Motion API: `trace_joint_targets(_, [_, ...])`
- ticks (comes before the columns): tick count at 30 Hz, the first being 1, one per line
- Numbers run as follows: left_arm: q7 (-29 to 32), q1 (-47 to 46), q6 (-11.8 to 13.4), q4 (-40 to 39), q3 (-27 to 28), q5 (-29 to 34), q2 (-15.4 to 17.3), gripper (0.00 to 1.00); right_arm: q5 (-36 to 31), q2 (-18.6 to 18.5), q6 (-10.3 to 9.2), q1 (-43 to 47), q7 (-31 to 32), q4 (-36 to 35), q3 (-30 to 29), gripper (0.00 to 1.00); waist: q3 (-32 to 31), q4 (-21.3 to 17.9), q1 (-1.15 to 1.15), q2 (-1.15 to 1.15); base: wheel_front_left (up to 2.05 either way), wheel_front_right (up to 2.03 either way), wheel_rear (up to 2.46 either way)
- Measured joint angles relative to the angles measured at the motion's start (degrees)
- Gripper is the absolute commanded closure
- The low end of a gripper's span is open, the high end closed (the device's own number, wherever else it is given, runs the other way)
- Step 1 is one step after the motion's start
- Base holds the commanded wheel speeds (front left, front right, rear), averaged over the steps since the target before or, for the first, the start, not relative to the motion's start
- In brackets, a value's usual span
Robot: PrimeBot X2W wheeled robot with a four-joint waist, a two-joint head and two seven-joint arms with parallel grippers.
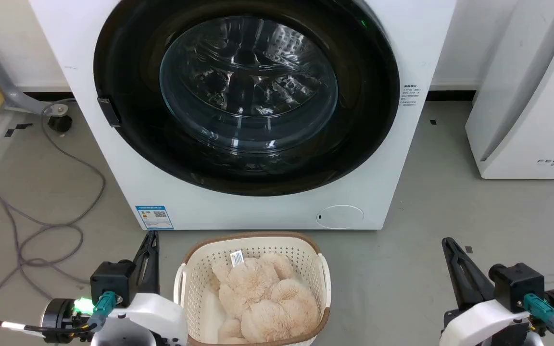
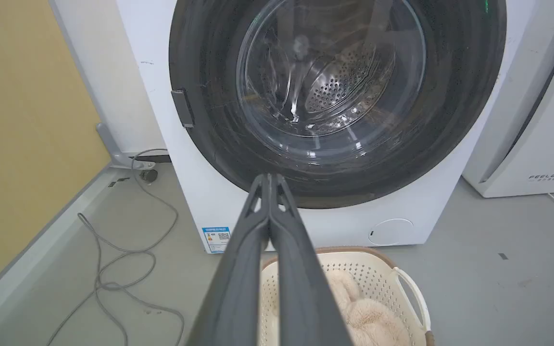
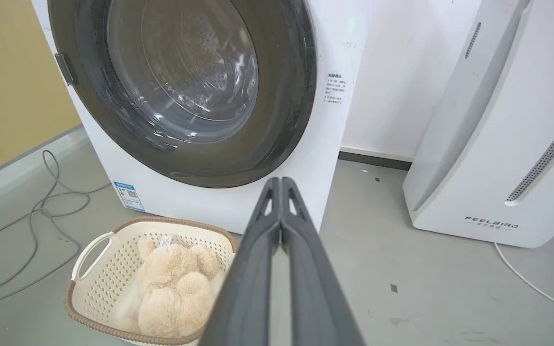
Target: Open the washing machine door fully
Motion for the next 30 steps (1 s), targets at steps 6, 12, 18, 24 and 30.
trace_joint_targets(6, [0.0, 0.0, 0.0, 0.0, 0.0, 0.0, 0.0, 1.0, 0.0, 0.0, 0.0, 0.0, 0.0, 0.0, 0.0, 1.0, 0.0, 0.0, 0.0, 0.0, 0.0, 0.0, 0.0])
trace_joint_targets(12, [0.0, 0.0, 0.0, 0.0, 0.0, 0.0, 0.0, 1.0, 0.0, 0.0, 0.0, 0.0, 0.0, 0.0, 0.0, 1.0, 0.0, 0.0, 0.0, 0.0, 0.0, 0.0, 0.0])
trace_joint_targets(18, [0.0, 0.0, 0.0, 0.0, 0.0, 0.0, 0.0, 1.0, 0.0, 0.0, 0.0, 0.0, 0.0, 0.0, 0.0, 1.0, 0.0, 0.0, 0.0, 0.0, 0.0, 0.0, 0.0])
trace_joint_targets(24, [0.0, 0.0, 0.0, 0.0, 0.0, 0.0, 0.0, 1.0, 0.0, 0.0, 0.0, 0.0, 0.0, 0.0, 0.0, 1.0, 0.0, 0.0, 0.0, 0.0, 0.0, 0.0, 0.0])
trace_joint_targets(30, [0.0, 0.0, 0.0, 0.0, 0.0, 0.0, 0.0, 0.0, 0.1, 0.0, -0.09, 0.0, 0.0, 0.0, -0.1, 0.0, 0.0, 0.0, 0.0, 0.0, 0.0, 0.0, 0.0])
